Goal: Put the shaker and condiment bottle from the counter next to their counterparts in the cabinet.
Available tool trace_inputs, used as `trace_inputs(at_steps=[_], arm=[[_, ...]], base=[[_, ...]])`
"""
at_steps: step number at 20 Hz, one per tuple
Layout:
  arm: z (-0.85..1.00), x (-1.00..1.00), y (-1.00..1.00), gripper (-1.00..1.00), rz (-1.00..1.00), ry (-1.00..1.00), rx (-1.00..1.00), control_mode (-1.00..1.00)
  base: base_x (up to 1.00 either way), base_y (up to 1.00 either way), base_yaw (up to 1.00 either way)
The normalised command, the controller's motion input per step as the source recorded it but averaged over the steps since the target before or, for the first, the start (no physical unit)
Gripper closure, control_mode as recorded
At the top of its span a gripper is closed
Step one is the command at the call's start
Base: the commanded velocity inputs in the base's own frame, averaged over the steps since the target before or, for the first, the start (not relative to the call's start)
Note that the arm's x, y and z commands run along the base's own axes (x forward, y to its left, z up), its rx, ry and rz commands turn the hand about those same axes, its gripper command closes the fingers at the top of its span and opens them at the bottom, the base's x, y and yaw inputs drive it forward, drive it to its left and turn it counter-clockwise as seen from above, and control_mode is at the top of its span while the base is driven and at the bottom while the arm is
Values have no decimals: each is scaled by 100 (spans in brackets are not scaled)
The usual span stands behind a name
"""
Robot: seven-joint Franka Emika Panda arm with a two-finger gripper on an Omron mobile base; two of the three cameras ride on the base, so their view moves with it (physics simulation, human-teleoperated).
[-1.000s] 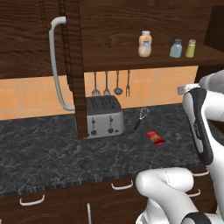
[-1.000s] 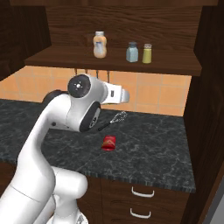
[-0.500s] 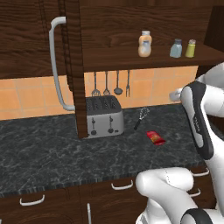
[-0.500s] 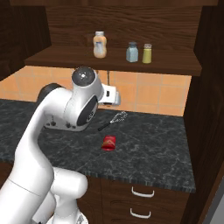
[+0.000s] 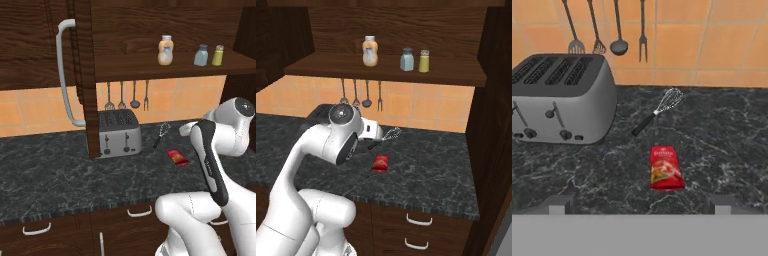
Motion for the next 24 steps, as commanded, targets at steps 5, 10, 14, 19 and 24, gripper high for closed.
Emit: trace_inputs(at_steps=[5, 10, 14, 19, 24], arm=[[-33, 36, -13, -100, 0, 11, 12, -100], [-29, 44, -8, -100, 0, 17, 12, -100], [-10, 47, -16, -100, -3, 33, 1, -100], [-11, 53, -10, -100, -8, 25, -3, -100], [-31, 53, 0, -100, -1, 2, -1, -100]], base=[[0, 0, 0], [0, 0, 0], [0, 0, 0], [0, 0, 0], [0, 0, 0]])
